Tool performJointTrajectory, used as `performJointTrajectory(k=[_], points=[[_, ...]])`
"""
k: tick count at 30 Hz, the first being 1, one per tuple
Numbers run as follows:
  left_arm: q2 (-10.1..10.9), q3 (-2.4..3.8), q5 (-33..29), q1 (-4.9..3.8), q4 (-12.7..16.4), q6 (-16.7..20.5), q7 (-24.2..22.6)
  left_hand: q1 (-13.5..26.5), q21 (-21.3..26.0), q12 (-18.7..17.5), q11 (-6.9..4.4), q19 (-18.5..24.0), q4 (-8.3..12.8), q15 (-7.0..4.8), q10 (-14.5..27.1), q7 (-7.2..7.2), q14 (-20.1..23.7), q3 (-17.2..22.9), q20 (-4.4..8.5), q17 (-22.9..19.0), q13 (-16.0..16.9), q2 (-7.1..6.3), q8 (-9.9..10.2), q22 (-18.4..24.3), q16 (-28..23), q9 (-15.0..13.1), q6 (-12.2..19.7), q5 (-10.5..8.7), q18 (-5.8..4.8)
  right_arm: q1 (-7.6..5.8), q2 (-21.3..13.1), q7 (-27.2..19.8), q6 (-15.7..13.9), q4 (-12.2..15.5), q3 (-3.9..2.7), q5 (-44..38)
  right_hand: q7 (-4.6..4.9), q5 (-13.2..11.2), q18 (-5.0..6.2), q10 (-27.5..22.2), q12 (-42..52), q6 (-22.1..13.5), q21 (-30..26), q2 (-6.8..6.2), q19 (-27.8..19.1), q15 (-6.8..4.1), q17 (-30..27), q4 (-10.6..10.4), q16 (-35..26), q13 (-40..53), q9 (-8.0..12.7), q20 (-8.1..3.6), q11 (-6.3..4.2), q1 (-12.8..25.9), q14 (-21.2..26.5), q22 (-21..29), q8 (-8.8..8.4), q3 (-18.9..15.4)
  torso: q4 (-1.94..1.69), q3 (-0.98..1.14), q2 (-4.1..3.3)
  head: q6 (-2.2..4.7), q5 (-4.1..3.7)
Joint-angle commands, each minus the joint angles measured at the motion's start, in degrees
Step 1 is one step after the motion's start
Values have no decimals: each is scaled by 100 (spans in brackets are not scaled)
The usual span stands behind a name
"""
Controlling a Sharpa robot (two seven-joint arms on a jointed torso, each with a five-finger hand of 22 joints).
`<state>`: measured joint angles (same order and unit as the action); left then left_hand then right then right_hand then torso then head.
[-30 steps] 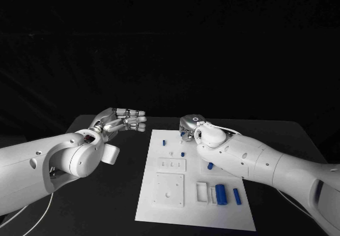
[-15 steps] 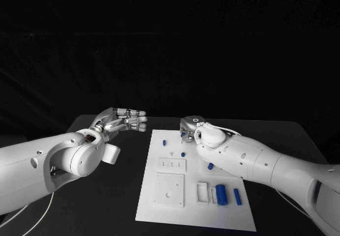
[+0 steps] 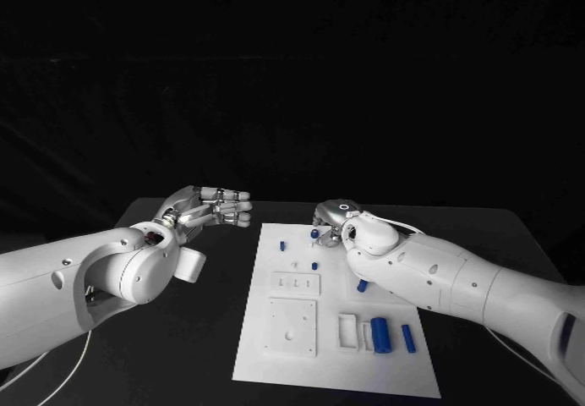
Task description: Assemble the parts on the task board
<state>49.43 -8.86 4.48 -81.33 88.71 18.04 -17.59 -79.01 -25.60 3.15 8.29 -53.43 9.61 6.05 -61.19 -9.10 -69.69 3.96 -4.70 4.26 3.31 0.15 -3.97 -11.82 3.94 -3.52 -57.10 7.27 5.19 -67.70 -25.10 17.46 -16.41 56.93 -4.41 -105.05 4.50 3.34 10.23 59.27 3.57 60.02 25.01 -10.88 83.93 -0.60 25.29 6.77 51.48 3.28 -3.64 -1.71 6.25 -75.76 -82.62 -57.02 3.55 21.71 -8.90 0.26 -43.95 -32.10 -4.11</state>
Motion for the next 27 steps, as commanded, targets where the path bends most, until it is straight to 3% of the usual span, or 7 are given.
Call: performJointTrajectory(k=[1,6,13,16,18,19,27], points=[[13,6,34,-17,-5,-57,-2,-36,-21,19,5,19,-3,0,53,2,33,25,-28,-5,9,-27,24,-5,-18,-5,40,26,-18,-7,-203,7,-228,251,-89,88,-13,-21,107,4,-23,-53,-30,-41,208,22,-11,-86,-7,2,8,26,-4,-49,3,8,-1,-108,45,21,4,28,5],[44,6,35,-27,-20,-50,-7,-17,-66,19,7,56,18,2,62,1,35,60,-33,-4,9,-46,24,-26,-17,-4,39,18,-17,-9,-617,-35,-266,662,-349,282,6,-19,80,277,-15,-41,-31,-18,209,-17,-19,-138,-5,3,8,3,-76,-39,-4,-2,1,-168,96,40,8,79,22],[96,5,36,-32,-26,-59,-14,-19,-83,19,5,62,21,-1,54,1,27,70,-31,-2,10,-52,24,-30,-15,-4,38,14,-15,-10,-1265,-323,-35,1045,-684,1089,159,157,-167,1886,141,68,198,34,215,-284,30,-58,37,73,4,-245,-507,138,-34,-180,3,104,170,62,22,135,21],[108,4,39,-32,-44,-59,-19,-19,-84,19,4,63,21,-2,53,1,26,71,-31,-2,10,-52,24,-31,-15,-5,38,14,-15,-10,-1456,-516,238,1033,-742,1446,172,562,-372,2265,838,18,527,114,209,-444,169,-22,100,838,-4,-469,-698,108,-12,-442,17,-596,207,85,17,153,33],[100,4,39,-32,-65,-66,-19,-19,-84,19,4,63,21,-2,53,1,26,71,-31,-2,10,-52,24,-31,-15,-5,38,14,-15,-9,-1502,-645,388,979,-758,1596,154,567,-414,1822,2111,6,871,224,215,-459,317,51,176,2242,-3,-481,-716,-20,1,-694,13,-907,214,99,16,161,24],[96,4,40,-32,-74,-68,-19,-19,-84,19,4,63,21,-2,53,1,26,71,-31,-2,10,-52,24,-31,-15,-5,38,14,-15,-9,-1511,-683,435,957,-762,1648,168,552,-415,952,3507,80,1016,375,198,-441,458,101,246,3778,-1,-472,-743,-135,16,-848,-30,-899,217,108,14,164,16],[48,1,42,-30,-147,-91,-20,-22,-95,18,4,68,25,-1,54,3,29,77,-30,-3,9,-54,23,-33,-17,-5,37,13,-15,0,-1442,-910,784,629,-780,1922,196,822,-424,952,5170,-206,2222,284,203,-370,1207,121,544,5622,-9,-372,-613,12,122,-1762,7,-1274,206,112,12,147,2]])
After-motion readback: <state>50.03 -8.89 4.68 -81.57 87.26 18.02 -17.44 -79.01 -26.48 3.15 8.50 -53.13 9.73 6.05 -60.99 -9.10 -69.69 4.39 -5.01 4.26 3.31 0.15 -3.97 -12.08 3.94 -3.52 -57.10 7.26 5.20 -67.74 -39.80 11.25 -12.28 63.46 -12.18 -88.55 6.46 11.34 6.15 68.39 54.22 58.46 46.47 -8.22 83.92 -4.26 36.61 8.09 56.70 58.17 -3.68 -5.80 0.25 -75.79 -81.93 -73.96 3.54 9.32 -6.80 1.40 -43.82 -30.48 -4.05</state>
